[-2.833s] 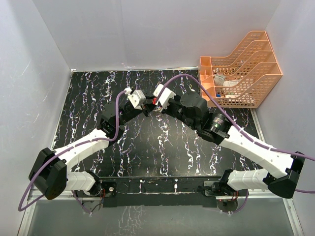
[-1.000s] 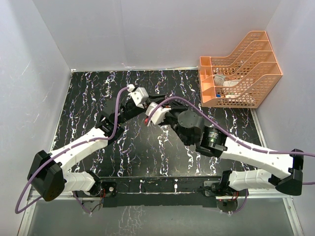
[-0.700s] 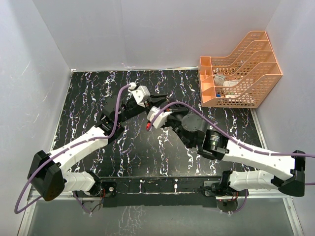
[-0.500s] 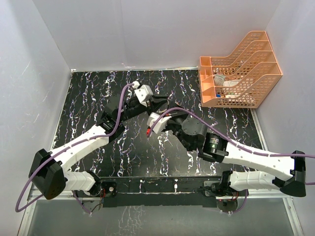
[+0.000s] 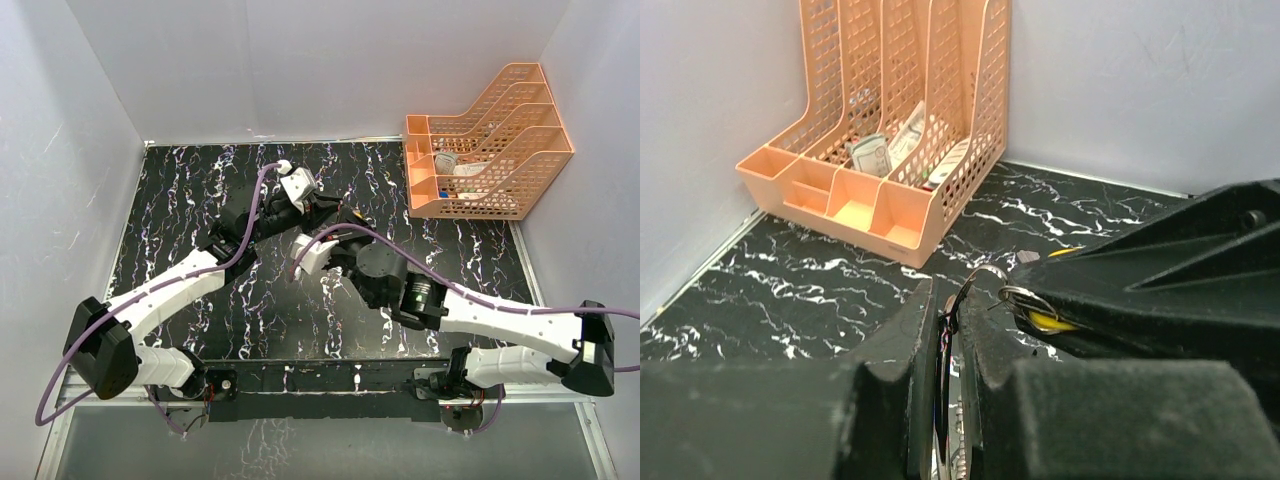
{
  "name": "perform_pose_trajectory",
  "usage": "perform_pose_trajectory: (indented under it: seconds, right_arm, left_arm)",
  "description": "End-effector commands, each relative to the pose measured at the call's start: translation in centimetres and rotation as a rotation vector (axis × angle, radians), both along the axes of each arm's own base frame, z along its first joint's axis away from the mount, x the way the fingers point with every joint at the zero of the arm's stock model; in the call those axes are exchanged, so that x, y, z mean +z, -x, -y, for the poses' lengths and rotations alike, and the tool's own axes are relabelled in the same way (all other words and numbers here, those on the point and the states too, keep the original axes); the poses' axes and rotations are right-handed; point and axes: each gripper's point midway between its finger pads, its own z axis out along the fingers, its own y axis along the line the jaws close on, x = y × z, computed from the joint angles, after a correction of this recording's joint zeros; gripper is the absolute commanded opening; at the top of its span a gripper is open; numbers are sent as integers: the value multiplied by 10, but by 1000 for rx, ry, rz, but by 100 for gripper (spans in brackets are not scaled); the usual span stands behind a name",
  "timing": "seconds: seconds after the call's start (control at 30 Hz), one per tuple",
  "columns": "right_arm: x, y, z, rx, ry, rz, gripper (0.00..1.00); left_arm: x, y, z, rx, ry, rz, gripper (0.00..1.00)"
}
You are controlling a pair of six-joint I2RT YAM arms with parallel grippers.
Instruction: Remove the keys from the keyring
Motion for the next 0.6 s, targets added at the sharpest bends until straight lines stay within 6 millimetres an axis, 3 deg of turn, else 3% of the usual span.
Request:
perform_pose_trajectory:
  seconds: [0.0,0.13,0.23,0.37,0.43,0.57]
  right_arm:
    - [-67,40,-67,293,146,-116,0]
    - [-90,38,-78,266,225,-123,0]
    - [-89,40,-79,244,219,-123,0]
    - [-60,46,-73,233,104,-116,3]
    - [-38,49,-70,236,11,-119,19]
    - [13,57,-70,278,-225,-151,30]
  left_arm:
    - [105,-47,-43,280,232,200,0]
    - [113,-44,-44,274,249,219,0]
    - [114,-50,-51,329,236,236,0]
    - [115,-60,-64,419,202,265,0]
    - [116,-63,-69,450,195,277,0]
    - [116,-63,-73,466,196,283,0]
